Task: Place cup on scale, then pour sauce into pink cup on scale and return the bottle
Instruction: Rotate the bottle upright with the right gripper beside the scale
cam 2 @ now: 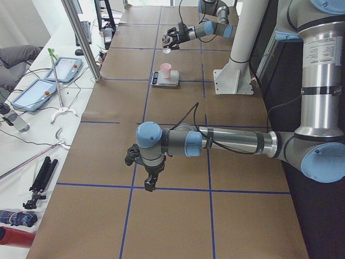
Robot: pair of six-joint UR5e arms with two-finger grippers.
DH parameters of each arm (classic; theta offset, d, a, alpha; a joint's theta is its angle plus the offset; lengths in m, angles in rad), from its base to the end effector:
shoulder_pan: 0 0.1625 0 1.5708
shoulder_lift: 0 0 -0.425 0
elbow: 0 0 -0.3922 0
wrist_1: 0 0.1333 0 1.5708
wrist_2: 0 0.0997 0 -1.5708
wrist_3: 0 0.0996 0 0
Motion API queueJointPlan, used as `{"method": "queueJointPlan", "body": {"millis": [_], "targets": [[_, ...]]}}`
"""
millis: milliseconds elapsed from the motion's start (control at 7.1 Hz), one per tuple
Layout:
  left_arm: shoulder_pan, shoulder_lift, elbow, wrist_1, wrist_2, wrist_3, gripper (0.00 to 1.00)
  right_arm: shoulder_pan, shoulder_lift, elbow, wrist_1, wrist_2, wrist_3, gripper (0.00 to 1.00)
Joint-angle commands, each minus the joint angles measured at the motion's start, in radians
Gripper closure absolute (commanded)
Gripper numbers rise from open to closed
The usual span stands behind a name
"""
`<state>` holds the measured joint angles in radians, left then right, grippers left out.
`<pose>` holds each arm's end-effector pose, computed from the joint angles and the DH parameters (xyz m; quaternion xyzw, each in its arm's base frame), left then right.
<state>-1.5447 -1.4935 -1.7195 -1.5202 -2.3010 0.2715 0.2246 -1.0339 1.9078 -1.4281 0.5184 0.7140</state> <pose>-0.0549 -0.4612 0.6304 0.0533 0.3531 0.1421 0.9232 -0.5004 -0.3398 0.1681 0.5928 -0.1350 -0.0025 0.7940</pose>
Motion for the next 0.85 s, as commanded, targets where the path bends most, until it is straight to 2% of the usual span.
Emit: {"method": "queueJointPlan", "body": {"millis": [0,141,282,423,564,705], "targets": [[0.000,-0.001,0.000,0.000,0.000,0.000,0.00,0.018,-0.012,0.008,0.000,0.046,0.063,1.00],[0.000,-0.001,0.000,0.000,0.000,0.000,0.00,0.021,-0.029,0.008,0.000,0.049,0.102,1.00],[0.000,-0.001,0.000,0.000,0.000,0.000,0.00,0.027,-0.070,0.017,0.000,0.080,0.271,1.00],[0.000,-0.001,0.001,-0.002,0.002,0.000,0.00,0.027,-0.140,0.048,0.000,0.083,0.315,1.00],[0.000,-0.001,0.003,-0.002,0.000,0.000,0.00,0.030,-0.190,0.074,0.032,0.084,0.384,1.00],[0.000,0.001,0.005,-0.002,0.002,0.000,0.00,0.029,-0.251,0.074,0.140,0.087,0.427,1.00]]}}
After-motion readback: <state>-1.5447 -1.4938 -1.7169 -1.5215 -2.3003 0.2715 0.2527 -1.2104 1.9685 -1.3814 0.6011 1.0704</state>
